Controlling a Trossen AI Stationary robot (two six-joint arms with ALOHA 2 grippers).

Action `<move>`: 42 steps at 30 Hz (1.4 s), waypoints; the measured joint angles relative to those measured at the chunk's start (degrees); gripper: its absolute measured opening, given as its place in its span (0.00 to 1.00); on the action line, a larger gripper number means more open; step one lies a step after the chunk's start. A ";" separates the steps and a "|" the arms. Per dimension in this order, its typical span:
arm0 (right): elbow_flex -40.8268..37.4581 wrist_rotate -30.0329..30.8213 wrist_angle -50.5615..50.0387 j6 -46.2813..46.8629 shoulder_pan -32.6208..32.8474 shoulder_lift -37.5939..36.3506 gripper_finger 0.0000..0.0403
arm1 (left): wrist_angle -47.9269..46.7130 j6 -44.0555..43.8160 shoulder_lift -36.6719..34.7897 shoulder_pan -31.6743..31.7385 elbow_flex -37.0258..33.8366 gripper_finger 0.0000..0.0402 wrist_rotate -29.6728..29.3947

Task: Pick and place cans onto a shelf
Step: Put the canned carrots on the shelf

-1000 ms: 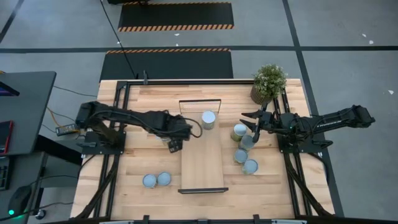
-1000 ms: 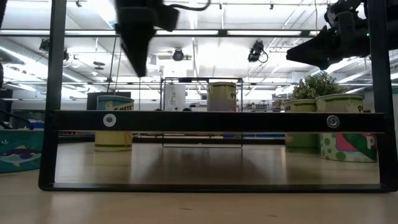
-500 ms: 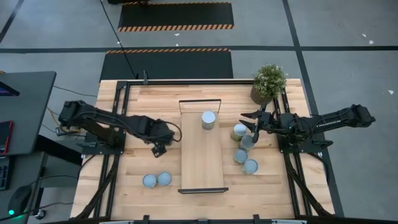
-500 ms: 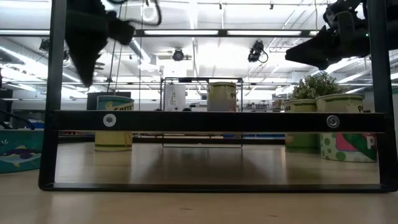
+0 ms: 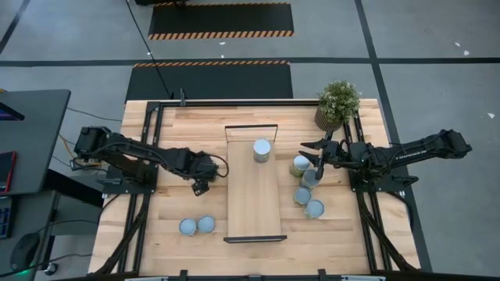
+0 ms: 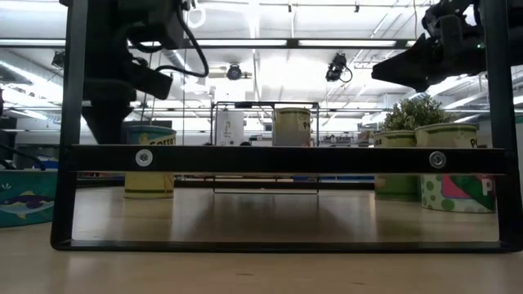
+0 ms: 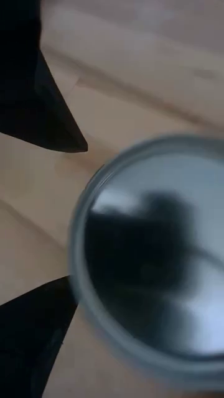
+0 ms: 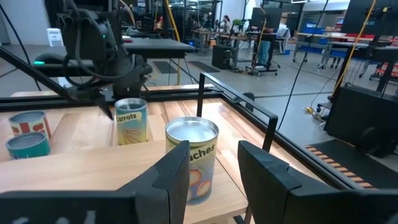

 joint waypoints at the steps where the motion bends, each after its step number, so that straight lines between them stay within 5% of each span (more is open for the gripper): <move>1: 0.00 -0.01 0.05 0.01 0.00 0.23 0.35 | 0.31 0.13 0.00 0.02 0.00 0.86 -1.31; 42: 0.00 -1.62 2.77 -0.05 0.00 2.72 0.35 | 22.57 3.91 0.07 0.33 -0.02 0.88 -5.66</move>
